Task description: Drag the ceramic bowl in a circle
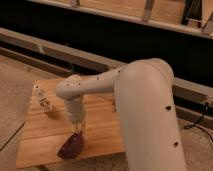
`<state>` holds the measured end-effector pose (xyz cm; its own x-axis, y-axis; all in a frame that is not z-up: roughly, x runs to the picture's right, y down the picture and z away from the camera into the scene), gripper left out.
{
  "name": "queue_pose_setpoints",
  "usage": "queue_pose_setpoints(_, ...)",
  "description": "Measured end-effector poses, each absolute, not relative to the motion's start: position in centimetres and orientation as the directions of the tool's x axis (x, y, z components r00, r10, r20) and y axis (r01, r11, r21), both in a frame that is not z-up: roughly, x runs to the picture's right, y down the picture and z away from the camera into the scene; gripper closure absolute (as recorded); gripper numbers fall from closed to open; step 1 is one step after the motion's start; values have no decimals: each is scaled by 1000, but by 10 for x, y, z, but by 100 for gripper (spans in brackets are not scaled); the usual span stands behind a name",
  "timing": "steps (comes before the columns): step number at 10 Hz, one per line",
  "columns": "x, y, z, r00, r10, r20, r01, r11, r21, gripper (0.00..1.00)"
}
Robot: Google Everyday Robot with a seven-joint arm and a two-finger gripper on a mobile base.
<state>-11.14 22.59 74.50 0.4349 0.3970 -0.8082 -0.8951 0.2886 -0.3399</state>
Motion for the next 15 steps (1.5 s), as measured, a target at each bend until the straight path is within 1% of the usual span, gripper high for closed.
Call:
queue_pose_setpoints(3, -76, 222, 758, 384, 393, -836, -910, 316, -270, 100)
queue_pose_setpoints(4, -57, 215, 767, 348, 401, -847, -919, 323, -225, 100)
queue_pose_setpoints(8, -26, 187, 800, 255, 447, -858, -943, 312, -118, 100)
queue_pose_setpoints(12, -40, 143, 834, 214, 506, -836, -953, 295, -66, 100)
queue_pose_setpoints(15, -75, 121, 849, 220, 532, -818, -957, 281, -74, 100)
